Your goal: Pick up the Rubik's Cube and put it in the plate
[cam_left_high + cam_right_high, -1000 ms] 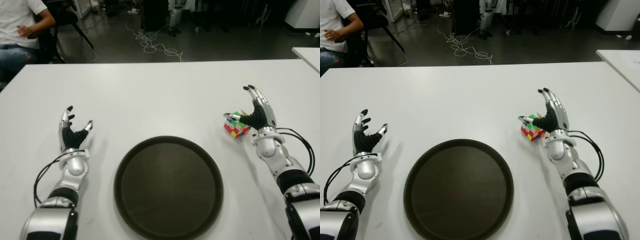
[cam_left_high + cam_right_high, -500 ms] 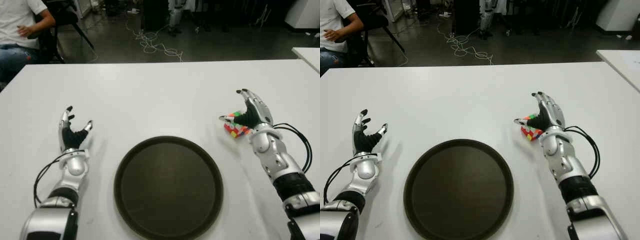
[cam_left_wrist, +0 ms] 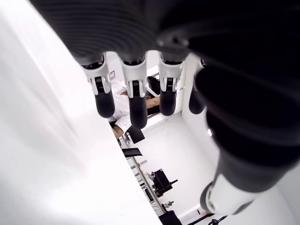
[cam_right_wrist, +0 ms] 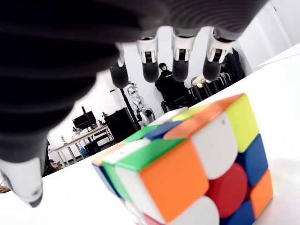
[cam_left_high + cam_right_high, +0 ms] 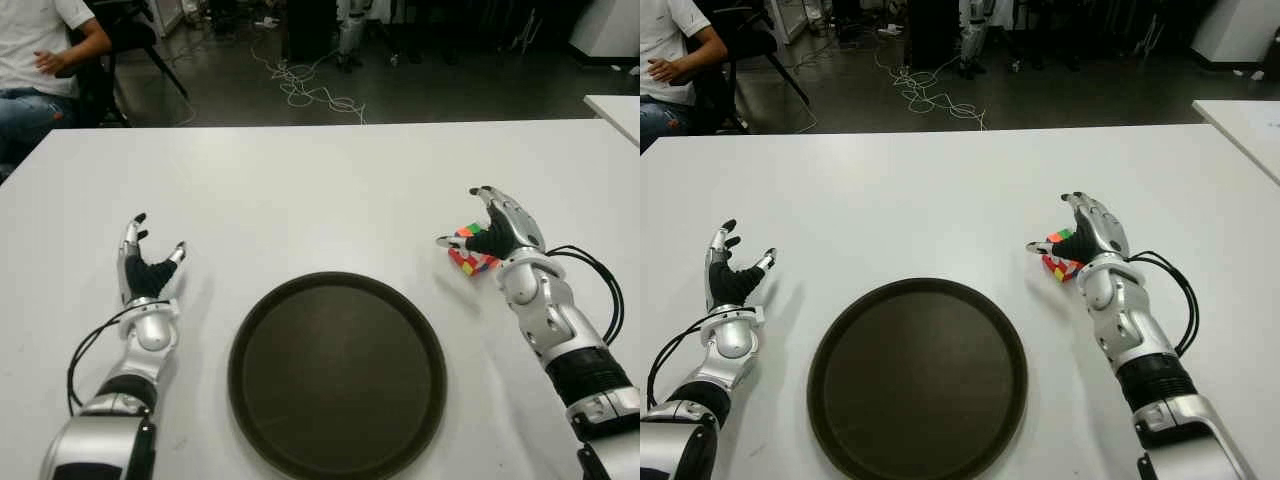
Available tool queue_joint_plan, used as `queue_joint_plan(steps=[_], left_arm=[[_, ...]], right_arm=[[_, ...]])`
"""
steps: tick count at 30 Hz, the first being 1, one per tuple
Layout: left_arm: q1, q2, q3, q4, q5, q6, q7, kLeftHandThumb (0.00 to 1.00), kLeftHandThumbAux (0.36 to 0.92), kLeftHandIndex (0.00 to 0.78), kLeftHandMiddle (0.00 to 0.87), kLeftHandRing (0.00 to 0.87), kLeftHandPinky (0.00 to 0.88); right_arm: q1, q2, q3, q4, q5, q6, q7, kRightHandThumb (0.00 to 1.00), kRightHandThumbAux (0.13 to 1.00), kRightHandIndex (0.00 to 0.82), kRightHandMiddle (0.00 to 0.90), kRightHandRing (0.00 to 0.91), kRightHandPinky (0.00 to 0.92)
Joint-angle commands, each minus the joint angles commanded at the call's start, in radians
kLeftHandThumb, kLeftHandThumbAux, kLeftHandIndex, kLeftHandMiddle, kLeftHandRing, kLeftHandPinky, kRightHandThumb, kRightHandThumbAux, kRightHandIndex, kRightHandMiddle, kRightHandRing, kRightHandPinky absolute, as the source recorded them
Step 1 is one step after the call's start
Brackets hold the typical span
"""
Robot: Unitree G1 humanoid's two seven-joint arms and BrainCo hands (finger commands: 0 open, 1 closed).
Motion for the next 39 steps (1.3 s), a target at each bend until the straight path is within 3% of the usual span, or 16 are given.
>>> queue_joint_plan(steps=[3, 9, 19, 29, 33, 35, 39], left_arm=[[0.001, 0.003, -0.006, -0.001, 0.009, -0.004, 0.01, 0.0, 0.788, 0.127, 0.128, 0.143, 0.14], [0.001, 0.002, -0.007, 0.0, 0.007, 0.0, 0.016, 0.0, 0.806, 0.128, 0.134, 0.146, 0.133], [-0.001, 0.0, 0.01, 0.003, -0.021, 0.017, -0.022, 0.0, 0.777, 0.107, 0.107, 0.113, 0.103], [0.001, -0.002, 0.021, 0.001, -0.026, 0.01, -0.026, 0.0, 0.796, 0.141, 0.121, 0.118, 0.099], [0.001, -0.002, 0.02, 0.002, -0.026, 0.013, -0.022, 0.0, 0.794, 0.137, 0.125, 0.128, 0.122], [0.0, -0.001, 0.018, 0.002, -0.025, 0.015, -0.02, 0.0, 0.795, 0.131, 0.123, 0.129, 0.123], [-0.001, 0.0, 0.017, 0.003, -0.024, 0.018, -0.021, 0.0, 0.792, 0.119, 0.12, 0.128, 0.121]], right_arm=[[0.001, 0.002, -0.005, 0.004, 0.01, -0.013, -0.003, 0.0, 0.604, 0.0, 0.0, 0.047, 0.147], [0.002, 0.003, -0.008, 0.012, 0.021, -0.032, -0.009, 0.0, 0.617, 0.0, 0.0, 0.056, 0.103], [0.003, 0.001, -0.005, 0.013, 0.028, -0.045, -0.011, 0.0, 0.631, 0.001, 0.0, 0.043, 0.065], [0.007, 0.008, -0.009, 0.005, 0.033, -0.029, -0.015, 0.0, 0.628, 0.002, 0.0, 0.053, 0.105], [0.005, 0.01, -0.007, 0.007, 0.034, -0.019, -0.012, 0.0, 0.631, 0.002, 0.0, 0.086, 0.256], [0.003, 0.011, -0.006, 0.012, 0.034, -0.017, -0.011, 0.0, 0.642, 0.002, 0.001, 0.088, 0.213], [0.0, 0.012, -0.004, 0.018, 0.036, -0.015, -0.008, 0.0, 0.647, 0.001, 0.003, 0.105, 0.297]])
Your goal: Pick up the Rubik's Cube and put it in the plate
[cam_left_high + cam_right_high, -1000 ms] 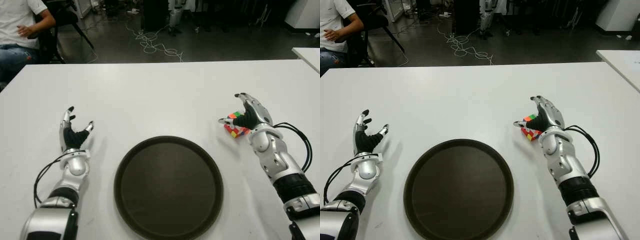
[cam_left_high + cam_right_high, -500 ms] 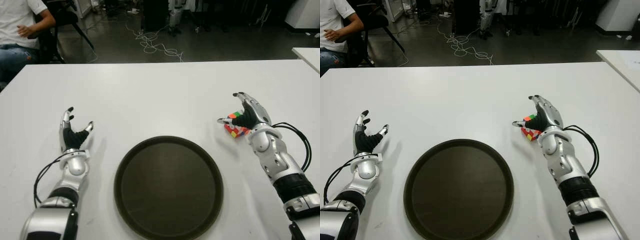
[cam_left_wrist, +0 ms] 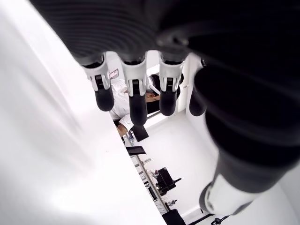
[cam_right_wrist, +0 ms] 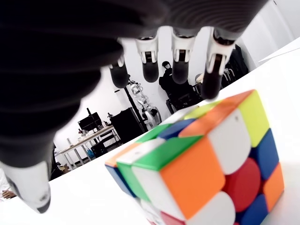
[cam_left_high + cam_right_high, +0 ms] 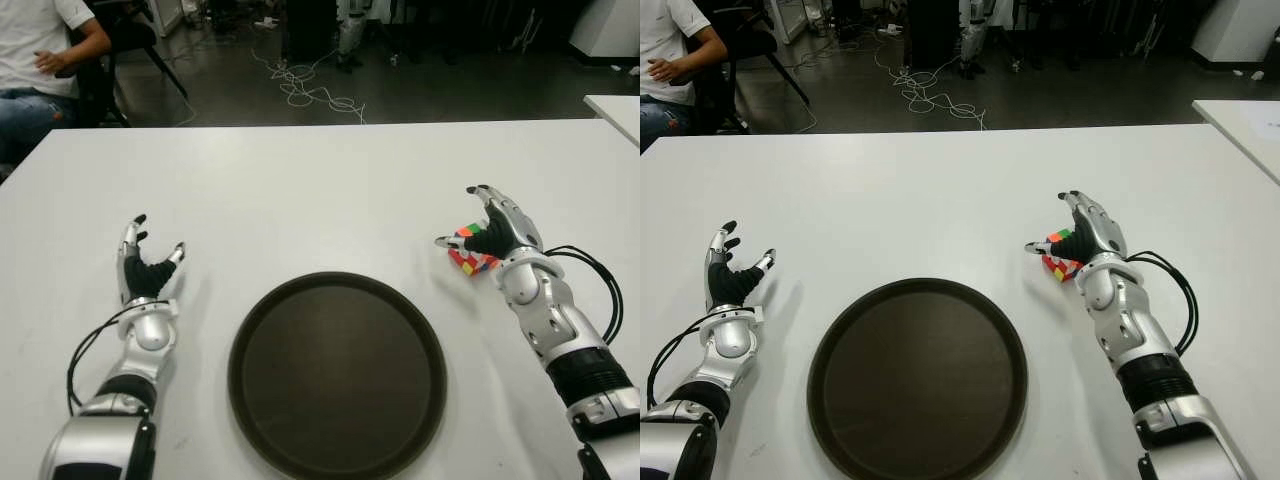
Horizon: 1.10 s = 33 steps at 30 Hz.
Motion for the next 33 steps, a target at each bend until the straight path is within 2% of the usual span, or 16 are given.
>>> queue_joint_plan(steps=[8, 12, 19, 21, 27, 33], left_arm=[[0.0, 0.0, -0.002, 0.0, 0.002, 0.001, 0.003, 0.0, 0.804, 0.12, 0.12, 0.12, 0.109], [0.001, -0.001, -0.002, -0.002, 0.002, 0.001, 0.004, 0.0, 0.8, 0.121, 0.118, 0.123, 0.118], [0.002, 0.0, 0.002, -0.001, -0.004, -0.001, -0.004, 0.0, 0.794, 0.127, 0.127, 0.132, 0.122], [0.003, 0.0, 0.003, -0.001, -0.005, -0.003, -0.006, 0.0, 0.794, 0.127, 0.129, 0.138, 0.134], [0.006, 0.002, 0.003, -0.001, -0.009, -0.014, -0.017, 0.0, 0.806, 0.122, 0.124, 0.133, 0.133], [0.006, 0.002, 0.006, 0.0, -0.01, -0.011, -0.02, 0.0, 0.802, 0.112, 0.116, 0.12, 0.105]], right_arm=[[-0.003, 0.002, 0.006, 0.006, -0.002, 0.004, 0.005, 0.0, 0.649, 0.002, 0.0, 0.11, 0.403], [-0.006, 0.002, 0.009, 0.011, -0.006, 0.001, 0.003, 0.0, 0.638, 0.005, 0.006, 0.105, 0.348], [-0.004, 0.003, 0.013, 0.006, -0.012, 0.005, -0.001, 0.0, 0.639, 0.011, 0.013, 0.101, 0.32], [-0.002, 0.003, 0.015, 0.001, -0.014, 0.012, 0.0, 0.0, 0.644, 0.012, 0.015, 0.096, 0.262], [-0.003, 0.012, 0.021, -0.001, -0.015, 0.044, 0.009, 0.0, 0.636, 0.013, 0.014, 0.103, 0.282], [-0.008, 0.015, 0.029, 0.003, -0.014, 0.063, 0.022, 0.0, 0.627, 0.009, 0.002, 0.072, 0.173]])
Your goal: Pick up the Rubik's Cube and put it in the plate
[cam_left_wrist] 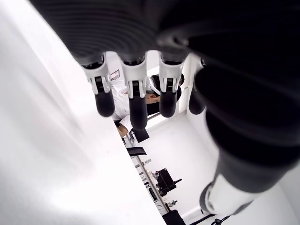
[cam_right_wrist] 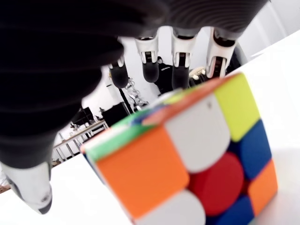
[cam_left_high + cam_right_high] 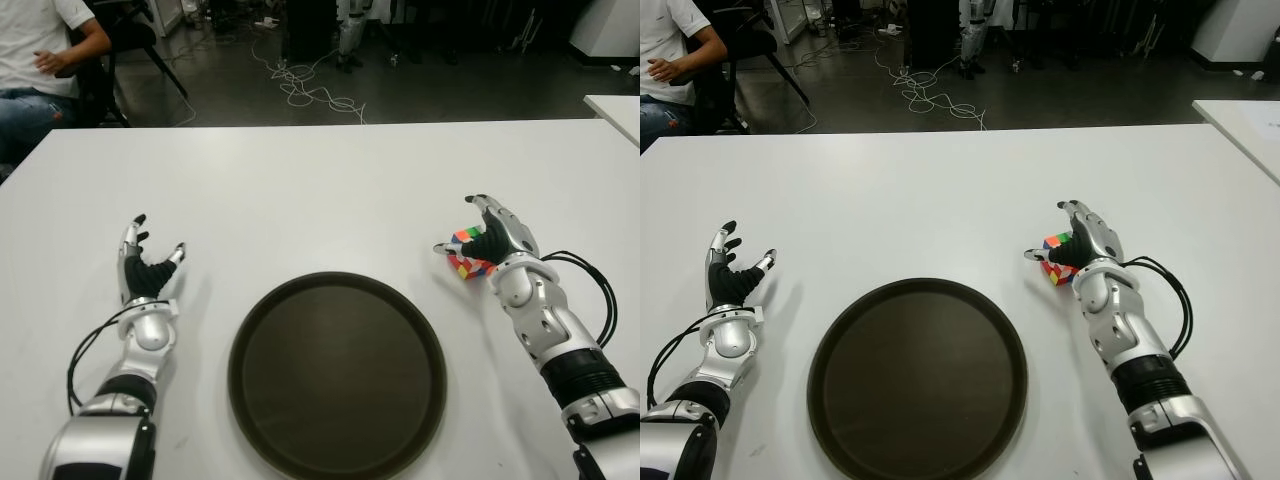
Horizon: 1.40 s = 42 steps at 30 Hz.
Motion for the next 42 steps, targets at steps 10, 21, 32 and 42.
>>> queue_joint_plan(steps=[10, 21, 32, 42], left_arm=[[0.001, 0.004, -0.001, -0.001, 0.006, -0.006, -0.001, 0.0, 0.785, 0.112, 0.116, 0.11, 0.091], [0.002, 0.011, -0.015, 0.001, 0.027, -0.015, 0.025, 0.0, 0.809, 0.117, 0.12, 0.125, 0.106], [0.003, 0.011, -0.017, 0.001, 0.034, -0.025, 0.03, 0.0, 0.816, 0.121, 0.128, 0.129, 0.108], [0.001, 0.009, -0.015, -0.001, 0.033, -0.017, 0.04, 0.0, 0.808, 0.124, 0.129, 0.127, 0.099]], right_arm=[[-0.014, 0.012, 0.013, 0.05, 0.005, -0.021, -0.002, 0.0, 0.652, 0.01, 0.0, 0.055, 0.07], [-0.059, 0.031, 0.03, 0.177, 0.006, -0.061, -0.023, 0.0, 0.656, 0.005, 0.0, 0.044, 0.048], [-0.064, 0.029, 0.04, 0.204, 0.005, -0.089, -0.042, 0.0, 0.694, 0.014, 0.01, 0.059, 0.047], [-0.057, 0.025, 0.041, 0.187, 0.005, -0.081, -0.039, 0.0, 0.692, 0.0, 0.0, 0.03, 0.033]])
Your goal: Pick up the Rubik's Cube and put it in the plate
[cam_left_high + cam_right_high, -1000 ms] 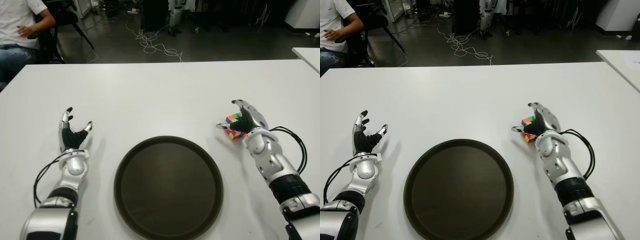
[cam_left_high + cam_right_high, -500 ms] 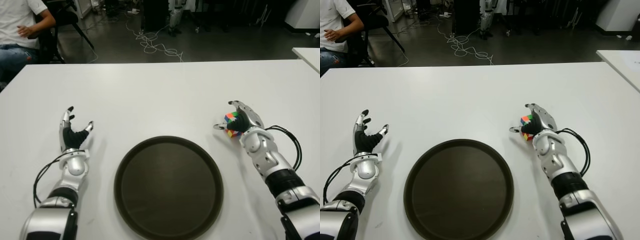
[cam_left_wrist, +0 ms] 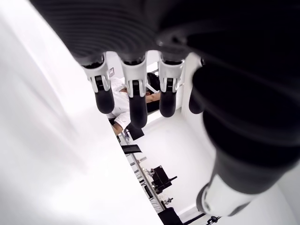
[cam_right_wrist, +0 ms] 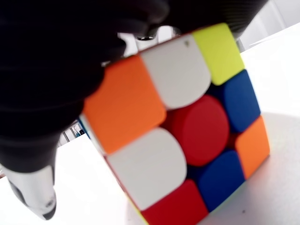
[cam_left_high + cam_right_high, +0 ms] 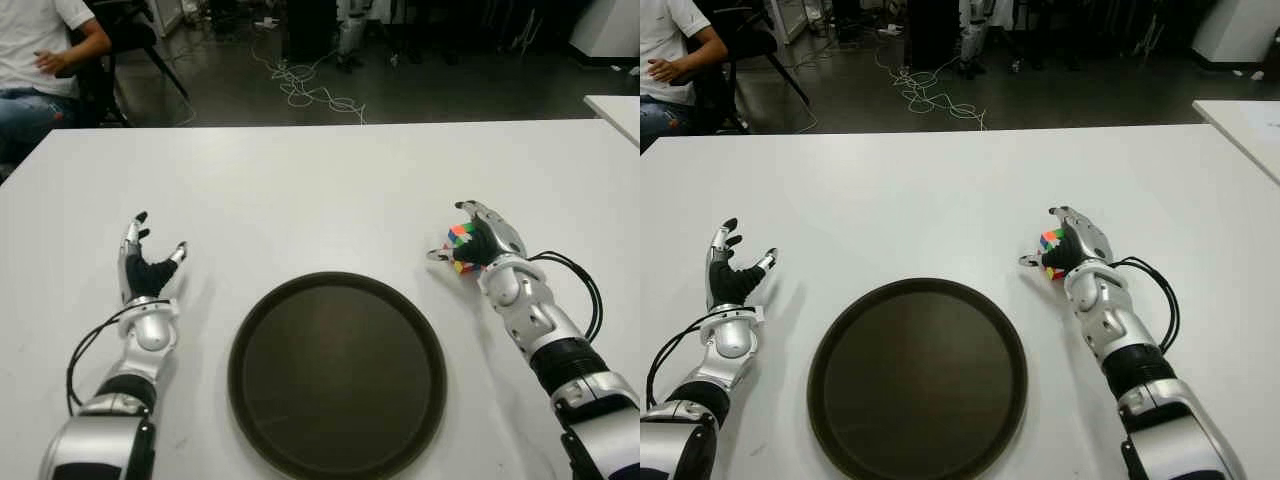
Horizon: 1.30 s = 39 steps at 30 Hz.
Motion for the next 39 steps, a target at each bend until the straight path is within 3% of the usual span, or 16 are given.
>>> queue_joint_plan(steps=[9, 19, 29, 31, 32, 35, 37, 39], left_arm=[[0.0, -0.001, -0.001, -0.002, -0.002, 0.003, -0.001, 0.0, 0.817, 0.109, 0.122, 0.122, 0.097], [0.0, -0.002, 0.0, -0.004, -0.003, 0.012, -0.002, 0.0, 0.788, 0.104, 0.114, 0.112, 0.091], [0.002, -0.003, 0.005, -0.004, -0.011, 0.013, -0.014, 0.0, 0.766, 0.102, 0.118, 0.119, 0.102], [0.002, -0.004, 0.005, -0.005, -0.012, 0.012, -0.016, 0.0, 0.767, 0.105, 0.12, 0.123, 0.108], [0.002, -0.004, 0.006, -0.005, -0.012, 0.011, -0.016, 0.0, 0.769, 0.109, 0.125, 0.128, 0.119], [0.003, -0.001, 0.002, -0.006, -0.007, 0.008, -0.012, 0.0, 0.774, 0.112, 0.13, 0.132, 0.115], [0.004, 0.0, -0.001, -0.008, -0.003, 0.004, -0.01, 0.0, 0.789, 0.117, 0.137, 0.138, 0.115], [0.004, 0.001, 0.0, -0.009, -0.003, 0.001, -0.012, 0.0, 0.797, 0.121, 0.139, 0.14, 0.114]], right_arm=[[-0.001, 0.0, -0.004, 0.001, 0.005, 0.001, -0.001, 0.0, 0.673, 0.0, 0.0, 0.038, 0.051], [0.005, -0.006, -0.006, -0.023, 0.006, 0.017, 0.019, 0.0, 0.659, 0.0, 0.0, 0.031, 0.063], [0.008, -0.011, -0.008, -0.03, 0.003, 0.005, 0.013, 0.0, 0.703, 0.028, 0.043, 0.087, 0.108], [0.008, -0.009, -0.011, -0.026, 0.003, -0.002, -0.006, 0.0, 0.716, 0.055, 0.08, 0.122, 0.152], [0.009, -0.008, -0.013, -0.024, 0.003, -0.006, -0.015, 0.0, 0.732, 0.093, 0.13, 0.173, 0.224], [0.011, 0.001, -0.027, -0.01, 0.01, -0.031, -0.07, 0.0, 0.766, 0.169, 0.22, 0.262, 0.33], [0.015, 0.012, -0.037, -0.002, 0.01, -0.047, -0.128, 0.116, 0.773, 0.295, 0.381, 0.424, 0.485], [0.016, 0.018, -0.041, 0.004, 0.008, -0.053, -0.161, 0.266, 0.763, 0.354, 0.469, 0.51, 0.564]])
